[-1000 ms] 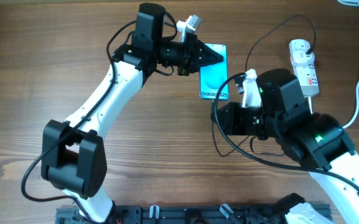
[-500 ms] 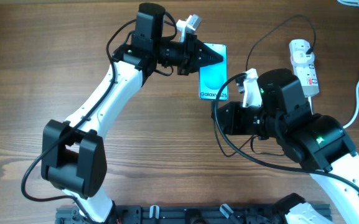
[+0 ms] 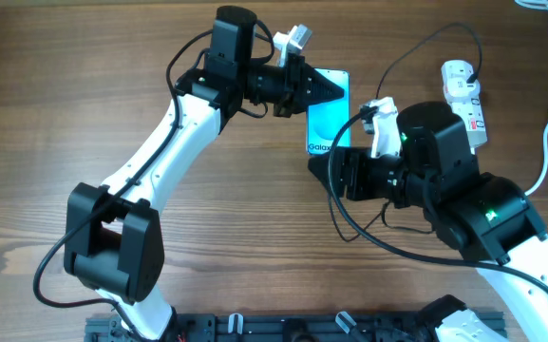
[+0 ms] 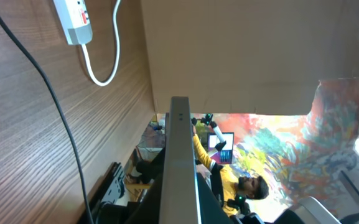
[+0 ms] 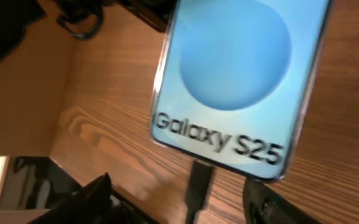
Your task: Plug charger to phone and switch on socket
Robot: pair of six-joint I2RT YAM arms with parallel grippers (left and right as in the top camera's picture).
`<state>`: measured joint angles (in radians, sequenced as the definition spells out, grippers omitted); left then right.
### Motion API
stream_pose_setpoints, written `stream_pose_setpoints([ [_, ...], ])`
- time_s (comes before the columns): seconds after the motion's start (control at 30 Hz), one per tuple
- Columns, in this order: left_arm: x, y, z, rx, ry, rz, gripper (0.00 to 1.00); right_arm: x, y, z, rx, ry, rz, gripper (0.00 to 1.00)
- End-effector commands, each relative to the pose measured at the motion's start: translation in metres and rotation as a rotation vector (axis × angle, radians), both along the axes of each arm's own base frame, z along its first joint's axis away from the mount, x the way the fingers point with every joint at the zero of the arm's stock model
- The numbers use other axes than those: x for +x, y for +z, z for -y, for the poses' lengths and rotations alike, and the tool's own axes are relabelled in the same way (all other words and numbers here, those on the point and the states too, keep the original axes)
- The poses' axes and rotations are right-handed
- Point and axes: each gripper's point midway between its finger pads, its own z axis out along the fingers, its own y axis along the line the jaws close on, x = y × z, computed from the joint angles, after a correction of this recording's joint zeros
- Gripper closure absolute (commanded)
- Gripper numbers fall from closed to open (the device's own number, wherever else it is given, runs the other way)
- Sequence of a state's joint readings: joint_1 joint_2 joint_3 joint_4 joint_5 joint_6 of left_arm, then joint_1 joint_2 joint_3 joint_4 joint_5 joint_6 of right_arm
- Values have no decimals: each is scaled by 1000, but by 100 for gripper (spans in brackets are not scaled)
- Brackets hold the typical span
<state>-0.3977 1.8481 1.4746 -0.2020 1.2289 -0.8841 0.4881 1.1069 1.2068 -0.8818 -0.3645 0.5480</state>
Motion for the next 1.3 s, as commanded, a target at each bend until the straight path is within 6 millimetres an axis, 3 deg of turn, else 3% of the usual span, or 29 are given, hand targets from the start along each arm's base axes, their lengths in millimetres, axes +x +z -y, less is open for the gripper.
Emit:
stream_pose_setpoints([
  [0.0, -21, 24, 3, -49, -75, 10, 96, 1, -2, 12, -58, -31, -1, 44],
  [0.1, -20, 24, 3, -47, -71, 2, 96, -3, -8, 14, -72, -30, -28, 59],
  [0.27, -14, 22, 4, -28, -34, -4, 96, -10, -13, 5, -34, 1, -99, 57],
  [0.43, -12, 20, 4, -21, -22, -1, 96, -10, -14, 4, -29, -6, -114, 78],
  [0.47, -11, 20, 4, -20, -18, 0, 96, -10, -14, 4, -25, -12, -120, 77],
  [0.53, -9, 19, 4, -12, -4, 3, 96, -10, -14, 4, -22, -12, -123, 65],
  [0.67, -2, 15, 4, 8, 34, 12, 96, -10, -15, 5, -32, -16, -123, 62],
  [0.77, -1, 15, 4, 10, 37, 13, 96, -12, -17, 6, -38, -16, -136, 75],
  [0.93, 4, 12, 4, 30, 77, -37, 96, -11, -20, 10, -68, -14, -122, 72],
  [1.27, -2, 10, 7, 40, 70, -75, 96, -5, -24, 12, -96, -24, -110, 96],
])
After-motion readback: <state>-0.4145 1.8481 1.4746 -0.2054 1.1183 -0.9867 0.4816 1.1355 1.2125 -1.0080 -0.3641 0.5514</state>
